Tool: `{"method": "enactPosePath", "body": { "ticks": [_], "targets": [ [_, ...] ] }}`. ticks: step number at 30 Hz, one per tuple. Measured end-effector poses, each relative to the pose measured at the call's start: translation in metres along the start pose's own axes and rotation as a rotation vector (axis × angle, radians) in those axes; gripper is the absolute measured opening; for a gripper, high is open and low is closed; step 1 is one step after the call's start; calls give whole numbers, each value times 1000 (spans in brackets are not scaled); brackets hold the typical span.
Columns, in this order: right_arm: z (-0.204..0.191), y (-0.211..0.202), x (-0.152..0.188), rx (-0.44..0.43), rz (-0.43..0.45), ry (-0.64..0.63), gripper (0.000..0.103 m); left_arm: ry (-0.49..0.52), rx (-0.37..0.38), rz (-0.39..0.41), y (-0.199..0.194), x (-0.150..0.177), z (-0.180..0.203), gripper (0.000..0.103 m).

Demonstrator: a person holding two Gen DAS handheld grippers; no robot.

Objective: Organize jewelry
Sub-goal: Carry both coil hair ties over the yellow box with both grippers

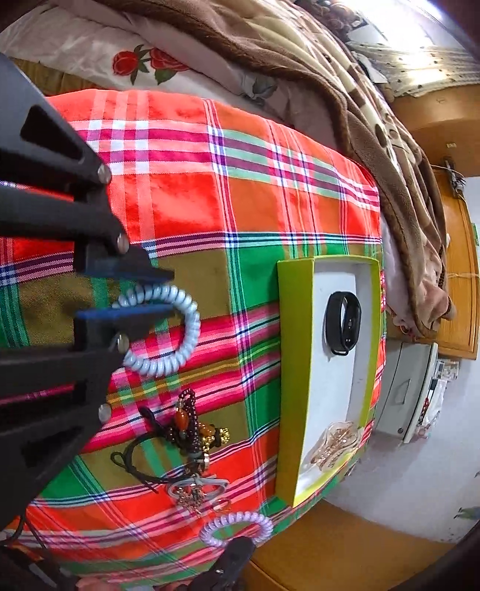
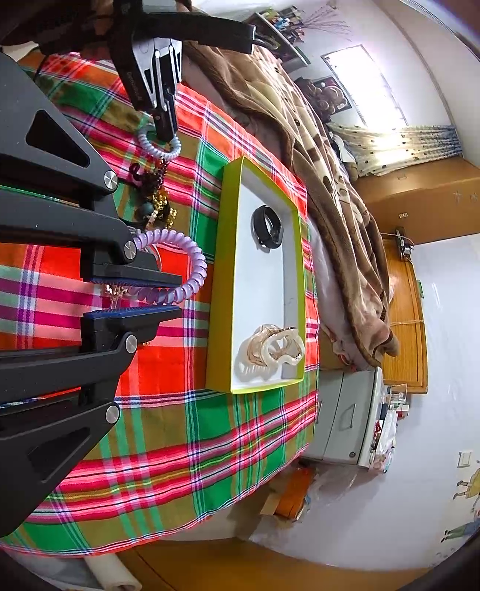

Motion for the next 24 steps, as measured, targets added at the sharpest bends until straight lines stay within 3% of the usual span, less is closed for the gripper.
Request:
{"method": "enactPosePath", "body": {
  "ticks": [9, 20, 24],
  "targets": [
    [0, 0, -15, 11, 9, -2, 10, -22, 34, 43, -18, -6, -5, 10],
    [3, 6, -58, 17, 19, 9, 10, -11, 83, 140, -49, -48, -4, 9],
    [3, 9, -55, 8, 12, 2, 10, -20, 90, 103, -41, -48, -12, 9]
  ]
}}
Point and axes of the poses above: each gripper's, at about its wrist camera, not at the fingertips, and y roughly the way its jaws point, z to its right, x to its underside, the point moved 2 cm from there along y, roughly the way its jaws point, and after that the axes turned 12 degrees about -z, right-handed, at the moved point
